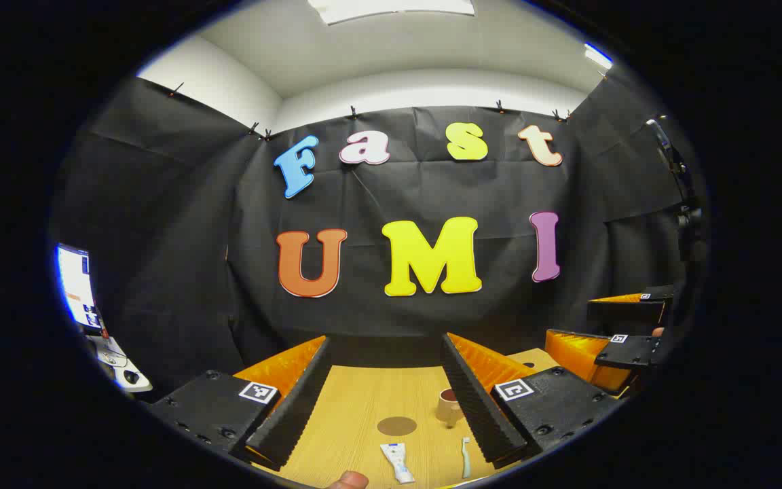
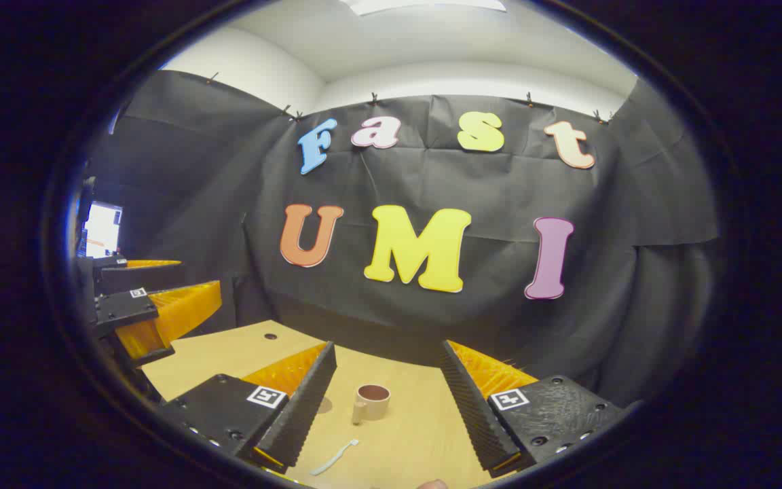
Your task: Put the toothbrush and toothpaste on the desktop into the cup, then pick up the cup and place it on the coaster on the desktop.
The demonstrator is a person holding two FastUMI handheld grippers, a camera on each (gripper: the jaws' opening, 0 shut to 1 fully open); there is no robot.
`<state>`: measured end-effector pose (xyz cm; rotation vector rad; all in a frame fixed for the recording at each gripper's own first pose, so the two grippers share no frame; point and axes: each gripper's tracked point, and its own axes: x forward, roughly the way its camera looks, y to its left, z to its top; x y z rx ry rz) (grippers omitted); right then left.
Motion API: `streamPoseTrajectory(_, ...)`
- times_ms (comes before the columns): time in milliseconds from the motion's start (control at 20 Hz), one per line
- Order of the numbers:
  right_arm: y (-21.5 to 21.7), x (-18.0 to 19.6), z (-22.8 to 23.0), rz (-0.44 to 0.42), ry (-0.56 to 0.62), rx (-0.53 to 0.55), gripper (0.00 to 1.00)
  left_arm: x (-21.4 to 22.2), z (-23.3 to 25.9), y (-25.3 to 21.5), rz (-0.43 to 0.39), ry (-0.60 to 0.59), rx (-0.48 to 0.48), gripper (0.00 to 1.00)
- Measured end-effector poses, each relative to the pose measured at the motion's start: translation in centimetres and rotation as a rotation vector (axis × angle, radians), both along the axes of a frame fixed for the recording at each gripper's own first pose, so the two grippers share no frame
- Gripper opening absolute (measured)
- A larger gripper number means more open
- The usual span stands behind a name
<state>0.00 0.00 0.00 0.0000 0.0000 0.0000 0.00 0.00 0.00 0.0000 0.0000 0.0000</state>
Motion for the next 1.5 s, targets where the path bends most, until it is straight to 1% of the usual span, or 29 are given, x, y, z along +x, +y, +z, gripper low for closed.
streamPoseTrajectory(50,0.2,0.0,-0.2,0.007,0.005,0.001,0.93,0.1,-0.3,0.2,0.008,0.005,0.003,1.00)
streamPoseTrajectory(100,0.3,0.2,-0.2,0.014,0.008,0.000,0.97,0.4,-0.6,0.3,0.010,0.011,0.006,1.00)
streamPoseTrajectory(150,0.4,0.3,-0.4,0.021,0.011,-0.004,0.89,0.3,-0.9,0.0,0.004,0.024,0.005,1.00)
streamPoseTrajectory(200,0.4,0.3,-0.3,0.025,0.012,-0.010,0.93,0.3,-1.0,0.0,0.005,0.029,0.002,1.00)
streamPoseTrajectory(250,0.4,0.3,-0.4,0.029,0.014,-0.014,0.93,0.3,-0.9,0.0,0.008,0.030,-0.001,1.00)
streamPoseTrajectory(300,0.4,0.4,-0.4,0.031,0.015,-0.017,0.93,0.3,-0.8,0.1,0.012,0.030,-0.001,0.94)
streamPoseTrajectory(350,0.5,0.4,-0.6,0.033,0.020,-0.017,0.93,0.3,-0.8,0.2,0.016,0.026,-0.001,1.00)
streamPoseTrajectory(900,0.6,0.6,-0.8,0.050,0.041,-0.028,0.94,0.4,-0.2,0.9,0.054,0.017,-0.008,1.00)
streamPoseTrajectory(950,0.6,0.7,-1.0,0.053,0.042,-0.028,0.97,0.2,-0.1,1.0,0.062,0.013,-0.008,1.00)
streamPoseTrajectory(1000,0.6,0.7,-1.0,0.055,0.047,-0.030,0.94,0.1,-0.1,1.0,0.066,0.011,-0.009,1.00)
streamPoseTrajectory(1250,0.9,0.9,-1.6,0.094,0.071,-0.017,0.93,-0.1,0.0,1.5,0.108,0.009,-0.020,1.00)
streamPoseTrajectory(1400,1.2,1.1,-2.1,0.114,0.082,-0.019,0.94,-0.3,-0.3,2.0,0.137,0.009,-0.009,1.00)
streamPoseTrajectory(1500,1.3,0.5,-3.1,0.115,0.105,-0.019,0.94,-0.3,-0.3,2.1,0.137,0.007,0.001,1.00)
